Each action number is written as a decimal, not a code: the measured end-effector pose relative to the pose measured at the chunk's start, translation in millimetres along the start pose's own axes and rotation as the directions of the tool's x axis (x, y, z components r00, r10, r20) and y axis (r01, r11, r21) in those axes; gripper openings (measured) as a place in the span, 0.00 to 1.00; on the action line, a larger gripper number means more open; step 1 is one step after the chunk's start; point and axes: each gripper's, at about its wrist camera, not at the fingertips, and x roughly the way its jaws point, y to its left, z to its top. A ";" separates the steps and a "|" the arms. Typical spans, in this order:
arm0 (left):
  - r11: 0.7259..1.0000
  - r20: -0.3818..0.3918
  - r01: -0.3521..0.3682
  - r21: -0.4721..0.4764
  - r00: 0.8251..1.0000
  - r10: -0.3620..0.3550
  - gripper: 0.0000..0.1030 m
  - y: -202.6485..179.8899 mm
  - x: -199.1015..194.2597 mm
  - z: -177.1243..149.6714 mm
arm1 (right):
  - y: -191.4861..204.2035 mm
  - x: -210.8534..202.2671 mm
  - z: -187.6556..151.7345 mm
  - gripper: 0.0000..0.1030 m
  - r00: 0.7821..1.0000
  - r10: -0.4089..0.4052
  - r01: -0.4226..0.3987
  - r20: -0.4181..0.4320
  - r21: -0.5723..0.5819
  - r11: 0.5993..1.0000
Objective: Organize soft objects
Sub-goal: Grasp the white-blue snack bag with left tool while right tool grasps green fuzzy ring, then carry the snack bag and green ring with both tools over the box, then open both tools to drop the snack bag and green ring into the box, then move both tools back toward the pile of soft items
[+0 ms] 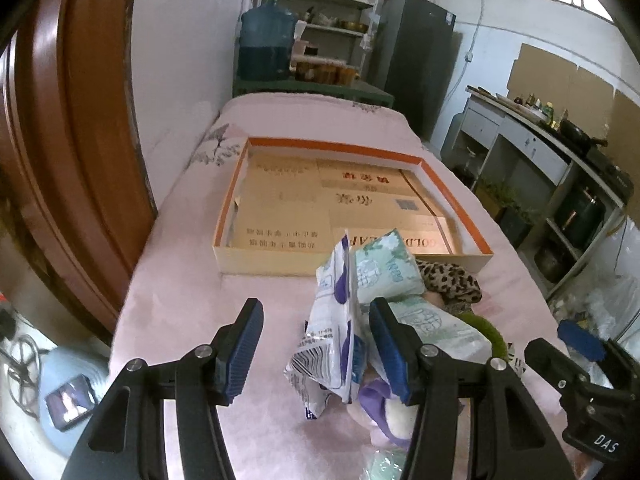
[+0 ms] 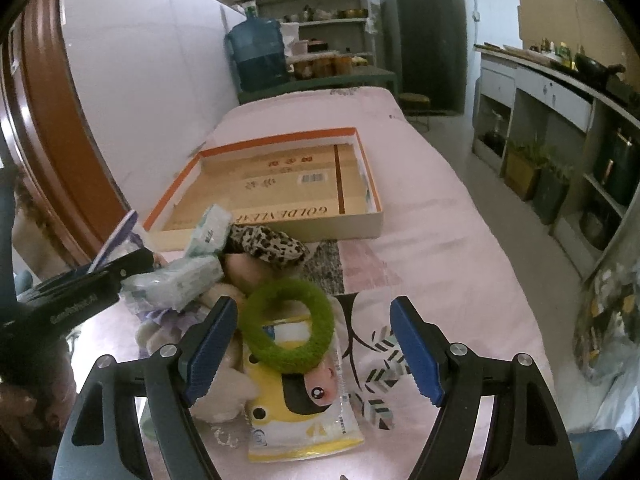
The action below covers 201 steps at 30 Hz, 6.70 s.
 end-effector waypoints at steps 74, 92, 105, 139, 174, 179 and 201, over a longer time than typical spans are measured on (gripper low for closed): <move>0.999 0.151 -0.039 0.014 0.988 0.036 0.24 -10.6 -23.2 74.7 | -4.5 -10.3 101.1 0.13 0.977 0.176 -0.162 0.117 -0.120 0.979; 0.997 0.116 -0.074 -0.003 0.991 0.073 0.24 -8.1 43.1 136.9 | -8.8 60.1 179.1 0.13 0.966 0.238 -0.233 0.105 -0.058 0.971; 0.999 0.036 -0.035 0.040 0.999 0.034 0.24 -4.8 104.9 151.6 | -0.9 152.1 187.6 0.13 0.977 0.214 -0.215 -0.025 -0.043 0.976; 0.994 0.021 0.112 0.006 0.994 -0.112 0.48 -3.2 141.1 136.7 | -11.2 207.8 164.8 0.43 0.979 0.161 -0.164 -0.121 -0.009 0.986; 0.994 0.277 0.036 0.104 0.959 -0.064 0.52 -7.7 -4.4 87.8 | -2.3 56.4 121.1 0.48 0.976 0.209 -0.203 0.060 -0.099 0.974; 0.992 0.301 0.023 0.125 0.952 -0.060 0.52 -13.4 -27.3 76.1 | 2.7 35.4 111.3 0.53 0.974 0.212 -0.201 0.086 -0.119 0.972; 0.993 0.310 0.057 0.103 0.947 -0.086 0.52 -19.7 -78.1 46.3 | 11.1 -21.0 70.8 0.60 0.964 0.244 -0.231 0.104 -0.124 0.965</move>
